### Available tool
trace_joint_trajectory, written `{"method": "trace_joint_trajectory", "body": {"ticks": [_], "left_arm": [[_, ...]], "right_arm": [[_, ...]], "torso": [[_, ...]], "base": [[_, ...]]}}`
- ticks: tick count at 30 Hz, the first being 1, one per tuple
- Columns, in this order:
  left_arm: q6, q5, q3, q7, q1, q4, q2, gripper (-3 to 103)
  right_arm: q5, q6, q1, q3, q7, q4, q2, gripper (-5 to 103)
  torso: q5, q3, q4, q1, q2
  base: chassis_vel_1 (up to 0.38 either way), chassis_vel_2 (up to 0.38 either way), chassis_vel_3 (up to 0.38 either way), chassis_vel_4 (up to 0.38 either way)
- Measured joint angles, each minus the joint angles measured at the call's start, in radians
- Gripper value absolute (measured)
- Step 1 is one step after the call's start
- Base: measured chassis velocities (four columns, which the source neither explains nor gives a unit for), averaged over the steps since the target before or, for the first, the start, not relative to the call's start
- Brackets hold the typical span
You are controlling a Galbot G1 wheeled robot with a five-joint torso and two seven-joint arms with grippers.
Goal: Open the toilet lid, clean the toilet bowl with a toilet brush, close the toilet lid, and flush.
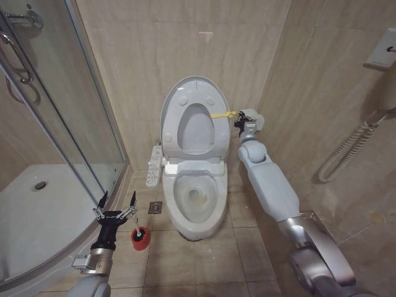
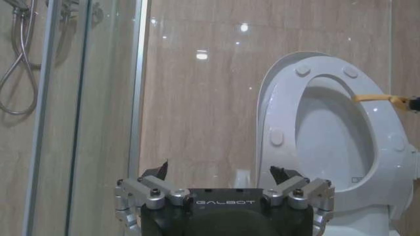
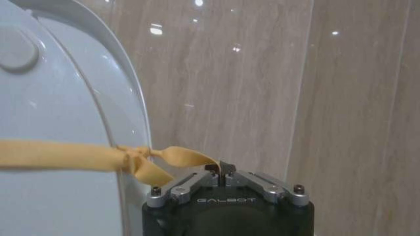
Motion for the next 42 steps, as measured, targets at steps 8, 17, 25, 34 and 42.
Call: {"method": "trace_joint_trajectory", "body": {"ticks": [8, 17, 25, 34, 42], "left_arm": [[0.0, 0.0, 0.0, 0.0, 0.0, 0.0, 0.0, 100], [0.0, 0.0, 0.0, 0.0, 0.0, 0.0, 0.0, 100], [0.0, 0.0, 0.0, 0.0, 0.0, 0.0, 0.0, 100], [0.0, 0.0, 0.0, 0.0, 0.0, 0.0, 0.0, 100], [0.0, 0.0, 0.0, 0.0, 0.0, 0.0, 0.0, 100]], "right_arm": [[-0.025, 0.01, 0.06, -0.009, 0.0, -0.082, 0.028, 1], [-0.007, 0.005, 0.015, -0.01, 0.002, -0.016, -0.019, 1], [0.026, -0.033, -0.047, -0.01, 0.009, 0.088, -0.042, 2], [0.03, -0.051, -0.089, -0.012, 0.01, 0.145, -0.038, 28], [0.03, -0.055, -0.124, -0.008, 0.013, 0.185, -0.047, 56]], "torso": [[0.0, 0.0, 0.0009, 0.0, 0.0], [0.0001, 0.0, 0.0007, 0.0, 0.0], [0.0002, 0.0, 0.0, 0.0, 0.0], [0.0001, 0.0, 0.0007, 0.0, 0.0], [0.0001, 0.0, 0.0006, 0.0, 0.0]], "base": [[0.0, 0.0, 0.0, 0.0], [0.0, 0.0, 0.0, 0.0], [0.0, 0.0, 0.0, 0.0], [0.0, 0.0, 0.0, 0.0], [0.0, 0.0, 0.0, 0.0]]}}
